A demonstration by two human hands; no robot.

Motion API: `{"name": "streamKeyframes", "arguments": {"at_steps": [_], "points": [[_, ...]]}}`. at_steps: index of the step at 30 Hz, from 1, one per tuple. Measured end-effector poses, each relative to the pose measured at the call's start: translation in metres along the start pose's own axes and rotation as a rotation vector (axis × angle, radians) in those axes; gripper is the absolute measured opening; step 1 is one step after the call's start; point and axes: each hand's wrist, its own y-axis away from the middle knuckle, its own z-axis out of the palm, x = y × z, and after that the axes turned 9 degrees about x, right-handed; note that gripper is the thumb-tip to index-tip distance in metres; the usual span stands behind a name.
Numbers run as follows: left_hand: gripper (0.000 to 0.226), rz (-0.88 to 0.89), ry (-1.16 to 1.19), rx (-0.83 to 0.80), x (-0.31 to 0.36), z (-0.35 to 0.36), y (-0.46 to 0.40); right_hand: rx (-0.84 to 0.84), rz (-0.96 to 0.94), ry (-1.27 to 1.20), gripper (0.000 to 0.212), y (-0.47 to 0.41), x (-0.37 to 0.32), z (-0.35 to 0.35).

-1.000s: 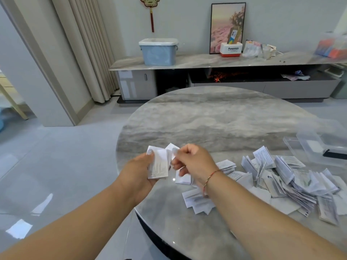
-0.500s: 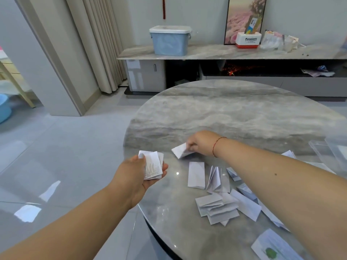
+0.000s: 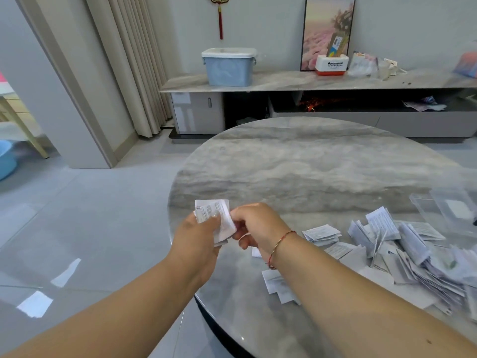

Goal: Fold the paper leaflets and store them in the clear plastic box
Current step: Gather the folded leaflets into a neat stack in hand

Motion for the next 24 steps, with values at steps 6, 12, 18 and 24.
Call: {"name": "streamKeyframes", "arguments": {"at_steps": [6,12,18,24], "points": [[0.018,-0.132,0.077,-0.125,0.003,0.0,0.005,-0.162,-0.824,0.952,0.112,0.005,-0.002,-0.022],[0.019,-0.357,0.176,-0.289,0.008,0.001,0.008,-0.352,-0.741,0.79,0.098,-0.003,-0.006,-0.02],[0.029,-0.369,0.259,-0.134,0.007,-0.011,-0.013,-0.024,-0.307,1.27,0.065,-0.057,-0.008,-0.056],[0.028,-0.375,0.171,-0.063,0.0,-0.019,-0.023,-0.095,-0.175,1.671,0.069,-0.071,0.023,-0.034]]}}
